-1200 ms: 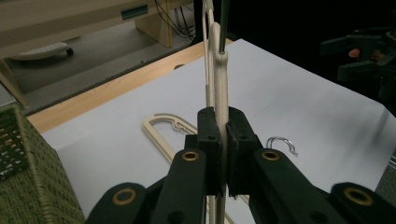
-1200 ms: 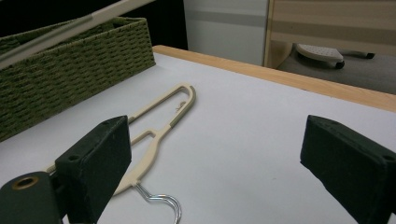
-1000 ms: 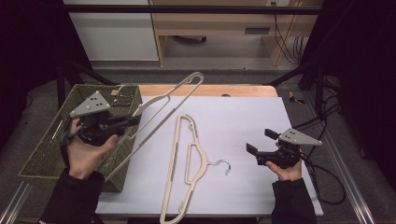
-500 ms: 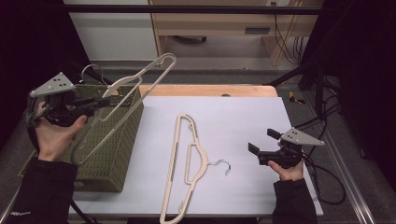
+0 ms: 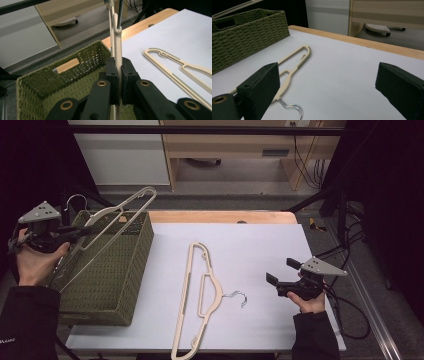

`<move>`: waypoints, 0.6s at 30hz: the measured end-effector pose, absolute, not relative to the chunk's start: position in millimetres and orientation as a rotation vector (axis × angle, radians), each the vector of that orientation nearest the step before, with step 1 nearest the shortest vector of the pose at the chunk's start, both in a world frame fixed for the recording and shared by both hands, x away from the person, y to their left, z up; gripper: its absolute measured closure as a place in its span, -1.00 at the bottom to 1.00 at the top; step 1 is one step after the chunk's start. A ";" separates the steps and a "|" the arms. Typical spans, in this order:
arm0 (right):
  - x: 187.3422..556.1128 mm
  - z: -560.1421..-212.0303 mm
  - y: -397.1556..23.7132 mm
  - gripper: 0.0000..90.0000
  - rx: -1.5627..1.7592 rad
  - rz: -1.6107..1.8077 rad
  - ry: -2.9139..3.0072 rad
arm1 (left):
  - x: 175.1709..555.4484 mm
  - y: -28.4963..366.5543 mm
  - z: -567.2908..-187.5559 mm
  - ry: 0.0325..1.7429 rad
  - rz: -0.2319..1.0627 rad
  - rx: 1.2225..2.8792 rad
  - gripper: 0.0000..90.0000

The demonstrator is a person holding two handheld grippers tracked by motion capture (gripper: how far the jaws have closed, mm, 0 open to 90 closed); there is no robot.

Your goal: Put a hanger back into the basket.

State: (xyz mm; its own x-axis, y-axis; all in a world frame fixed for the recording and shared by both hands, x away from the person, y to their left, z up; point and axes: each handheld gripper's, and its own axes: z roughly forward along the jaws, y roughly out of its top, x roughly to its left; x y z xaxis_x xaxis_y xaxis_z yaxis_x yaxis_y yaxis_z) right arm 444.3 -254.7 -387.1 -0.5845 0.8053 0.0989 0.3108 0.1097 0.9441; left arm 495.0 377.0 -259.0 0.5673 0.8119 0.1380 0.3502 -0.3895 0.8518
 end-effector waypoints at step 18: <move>446.3 -389.9 -252.4 -0.88 1.078 1.477 1.966 | 493.5 410.8 -309.5 1.021 0.727 2.041 0.91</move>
State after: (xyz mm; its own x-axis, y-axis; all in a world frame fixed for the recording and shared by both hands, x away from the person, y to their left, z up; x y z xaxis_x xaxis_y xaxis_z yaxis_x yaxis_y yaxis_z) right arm 446.3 -252.4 -389.9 -0.5914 0.8007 0.0956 0.3148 0.1202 0.9415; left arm 493.5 410.8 -309.5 0.5251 0.8361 0.1588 0.4242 -0.4189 0.8028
